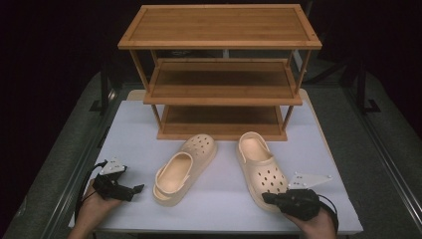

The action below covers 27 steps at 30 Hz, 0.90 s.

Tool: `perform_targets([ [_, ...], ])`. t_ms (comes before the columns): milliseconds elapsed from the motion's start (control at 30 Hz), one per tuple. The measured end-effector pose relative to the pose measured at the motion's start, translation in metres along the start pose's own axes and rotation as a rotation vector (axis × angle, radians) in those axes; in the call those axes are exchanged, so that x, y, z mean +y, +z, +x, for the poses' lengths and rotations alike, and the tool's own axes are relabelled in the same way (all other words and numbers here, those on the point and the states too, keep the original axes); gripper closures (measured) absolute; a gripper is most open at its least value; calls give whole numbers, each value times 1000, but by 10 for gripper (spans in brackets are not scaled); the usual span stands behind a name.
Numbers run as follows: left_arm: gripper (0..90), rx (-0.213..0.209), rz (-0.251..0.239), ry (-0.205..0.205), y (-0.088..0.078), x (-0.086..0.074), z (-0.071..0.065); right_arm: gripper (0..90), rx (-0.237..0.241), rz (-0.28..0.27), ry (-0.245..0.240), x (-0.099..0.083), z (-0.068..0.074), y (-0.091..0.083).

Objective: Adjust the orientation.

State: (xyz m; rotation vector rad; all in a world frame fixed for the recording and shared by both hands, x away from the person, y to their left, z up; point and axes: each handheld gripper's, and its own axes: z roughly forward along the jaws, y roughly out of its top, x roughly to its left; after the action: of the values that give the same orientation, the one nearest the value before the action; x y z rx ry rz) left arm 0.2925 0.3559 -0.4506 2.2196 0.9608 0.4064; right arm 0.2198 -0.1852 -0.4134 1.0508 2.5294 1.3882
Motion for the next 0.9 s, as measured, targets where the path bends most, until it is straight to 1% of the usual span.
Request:
perform_targets([
  [67,10,0,0,0,0,0,0,898,2,23,-3,-2,2,3],
  [167,10,0,0,0,0,0,0,899,-1,24,-10,-2,1,4],
  [267,10,0,0,0,0,0,0,900,-6,29,-6,-2,0,2],
  [367,10,0,0,0,0,0,0,900,-27,32,-8,-3,-3,-1],
  [667,10,0,0,0,0,0,0,899,-71,7,40,-11,-19,-16],
  [900,10,-1,0,0,0,0,0,899,-121,-9,70,-17,-30,-28],
])
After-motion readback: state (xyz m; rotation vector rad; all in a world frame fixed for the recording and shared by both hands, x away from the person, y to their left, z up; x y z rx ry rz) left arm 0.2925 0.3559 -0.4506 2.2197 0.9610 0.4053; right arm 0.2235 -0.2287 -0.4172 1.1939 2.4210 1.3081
